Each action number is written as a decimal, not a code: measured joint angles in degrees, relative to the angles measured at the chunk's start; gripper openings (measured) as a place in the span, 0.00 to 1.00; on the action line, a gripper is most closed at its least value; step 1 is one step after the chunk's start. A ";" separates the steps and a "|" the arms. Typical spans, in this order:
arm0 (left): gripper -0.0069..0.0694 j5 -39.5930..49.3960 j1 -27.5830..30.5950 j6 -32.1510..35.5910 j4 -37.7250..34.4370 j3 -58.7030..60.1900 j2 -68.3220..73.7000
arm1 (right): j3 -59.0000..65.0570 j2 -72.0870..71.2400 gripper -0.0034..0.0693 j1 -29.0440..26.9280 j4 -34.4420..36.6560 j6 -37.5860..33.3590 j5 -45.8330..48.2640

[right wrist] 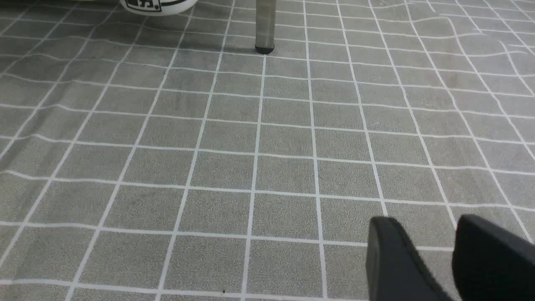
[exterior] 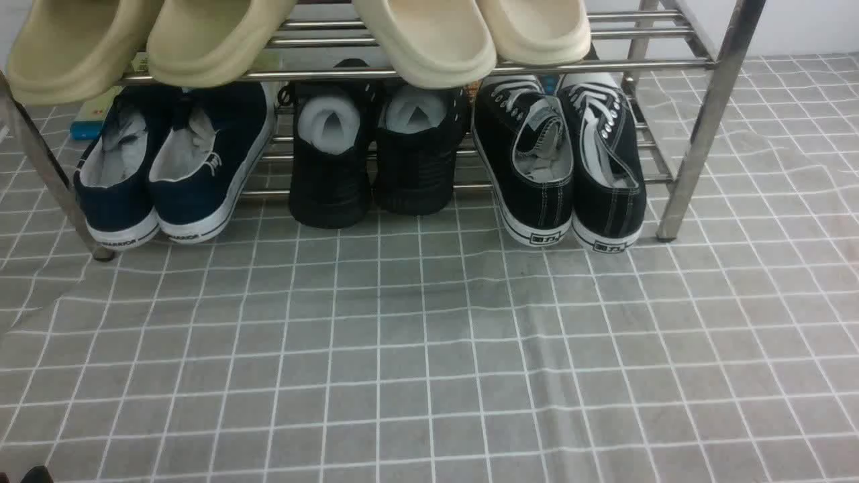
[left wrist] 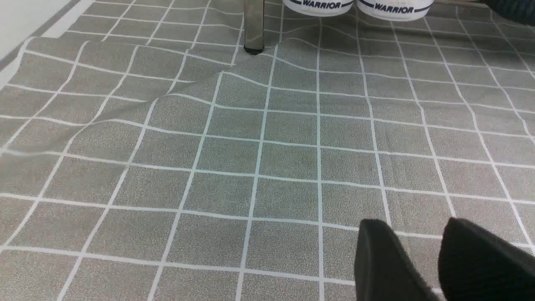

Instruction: Take the shoes off the shelf with your hand from the grey coffee tablecloth.

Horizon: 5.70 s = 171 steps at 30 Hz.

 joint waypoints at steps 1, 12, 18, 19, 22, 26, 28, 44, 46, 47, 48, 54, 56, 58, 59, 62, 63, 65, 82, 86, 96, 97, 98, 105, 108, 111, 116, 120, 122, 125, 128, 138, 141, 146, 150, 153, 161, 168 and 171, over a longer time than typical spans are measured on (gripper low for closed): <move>0.41 0.00 0.00 0.00 0.00 0.00 0.00 | 0.00 0.00 0.38 0.00 0.04 0.00 0.00; 0.41 0.00 0.00 0.00 0.00 0.00 0.00 | 0.00 0.00 0.38 0.00 0.04 0.00 0.00; 0.41 0.00 0.00 0.00 0.05 0.00 0.00 | 0.00 0.00 0.38 0.00 0.04 0.00 0.00; 0.41 0.00 0.00 0.00 0.05 0.00 0.00 | 0.00 0.00 0.38 0.00 0.04 0.00 0.00; 0.41 0.04 0.00 0.00 0.05 0.00 0.00 | 0.00 0.00 0.38 0.00 0.04 0.00 0.00; 0.41 0.04 0.00 0.00 0.05 0.00 0.00 | 0.00 0.00 0.38 0.00 0.04 0.00 0.00; 0.41 0.04 0.00 0.00 0.05 0.00 0.00 | 0.00 0.00 0.38 0.00 0.04 0.00 0.00; 0.41 0.10 0.00 0.00 0.05 0.00 0.00 | 0.00 0.00 0.38 0.00 -2.27 3.85 -0.98; 0.41 0.10 0.00 0.00 0.05 0.00 0.00 | 0.23 0.00 0.38 0.00 5.94 10.40 -2.17; 0.41 0.10 0.00 0.00 0.05 0.00 0.00 | 0.35 0.00 0.38 0.00 9.65 13.56 -2.77; 0.41 0.10 0.00 0.00 0.05 0.00 0.00 | 0.49 0.00 0.38 0.00 14.21 17.39 -3.32; 0.41 0.10 0.00 0.00 0.05 0.00 0.00 | 0.54 0.00 0.38 0.05 28.30 28.58 -4.29; 0.41 0.10 0.00 0.00 0.05 0.00 0.00 | 0.54 0.00 0.38 0.05 28.66 29.31 -4.92; 0.41 0.10 0.00 0.00 0.05 0.00 0.00 | 0.54 0.00 0.38 0.05 28.22 29.49 -6.05; 0.41 0.10 0.00 0.00 0.05 0.00 0.00 | 0.54 0.00 0.38 0.05 27.99 29.49 -6.75; 0.41 0.10 0.00 0.00 0.05 0.00 0.00 | 0.54 0.00 0.38 0.05 27.08 29.53 -8.50; 0.41 0.10 0.00 0.00 0.05 0.00 0.00 | 0.54 0.00 0.38 0.05 26.95 29.53 -9.21; 0.41 0.10 0.00 0.00 0.05 0.00 0.00 | 0.54 0.00 0.36 0.05 26.44 29.16 -11.39; 0.41 0.15 0.00 0.00 0.05 0.00 0.00 | -34.63 48.98 0.07 0.11 13.44 4.84 23.05; 0.41 0.15 0.00 0.00 0.05 0.00 0.00 | -41.64 62.94 0.10 3.25 22.82 -8.33 23.87; 0.41 0.15 0.00 0.00 0.05 0.00 0.00 | -66.80 86.04 0.23 18.11 18.79 -7.39 23.94; 0.41 0.15 0.00 0.00 0.05 0.00 0.00 | -70.84 88.79 0.25 20.15 16.05 -4.71 24.39; 0.41 0.15 0.00 0.00 0.05 0.00 0.00 | -73.86 90.76 0.27 21.38 13.55 -2.87 25.02; 0.41 0.15 0.00 0.00 0.11 0.00 0.00 | -94.87 103.14 0.46 25.37 0.94 6.12 31.25; 0.41 0.15 0.00 0.00 0.11 0.00 0.00 | -99.80 107.01 0.51 25.68 0.22 6.95 31.95; 0.41 0.15 0.00 0.00 0.11 0.00 0.00 | -104.96 111.98 0.57 25.75 -0.28 6.95 31.48; 0.41 0.15 0.00 0.00 0.11 0.00 0.00 | -106.37 116.44 0.57 25.75 -1.52 6.95 28.18; 0.41 0.15 0.00 0.00 0.11 0.00 0.00 | -106.37 119.13 0.51 25.79 -1.85 6.95 26.66; 0.41 0.15 0.00 0.00 0.15 0.00 0.00 | -106.37 119.52 0.48 25.86 -1.85 6.95 26.41; 0.41 0.15 0.00 0.00 0.15 0.00 0.00 | -106.53 119.72 0.25 26.18 -1.85 7.07 26.34; 0.41 0.15 0.00 0.00 0.15 0.00 0.00 | -106.69 119.61 0.07 26.36 -1.85 7.13 26.67; 0.41 0.15 0.00 0.00 0.15 0.00 0.00 | -106.45 112.51 0.05 26.23 -0.21 7.14 37.39; 0.41 0.15 0.00 0.00 0.15 0.00 0.00 | -106.45 109.85 0.05 26.23 0.44 7.14 38.83; 0.41 0.15 0.00 0.00 0.15 0.00 0.00 | -106.45 107.76 0.06 26.23 1.62 7.14 41.74; 0.41 0.15 0.00 0.00 0.15 0.00 0.00 | -106.45 106.16 0.06 26.23 3.89 4.22 47.52; 0.41 0.15 0.00 0.00 0.15 0.00 0.00 | -106.43 104.93 0.06 26.23 5.56 3.49 49.83; 0.41 0.15 0.00 0.00 0.15 0.00 0.00 | -106.43 100.96 0.06 26.47 9.31 3.38 50.16; 0.41 0.15 0.00 0.00 0.15 0.00 0.00 | -100.67 96.60 0.07 33.87 9.06 4.10 50.09; 0.41 0.15 0.00 0.00 0.15 0.00 0.00 | -97.59 95.71 0.07 36.80 9.52 5.02 50.14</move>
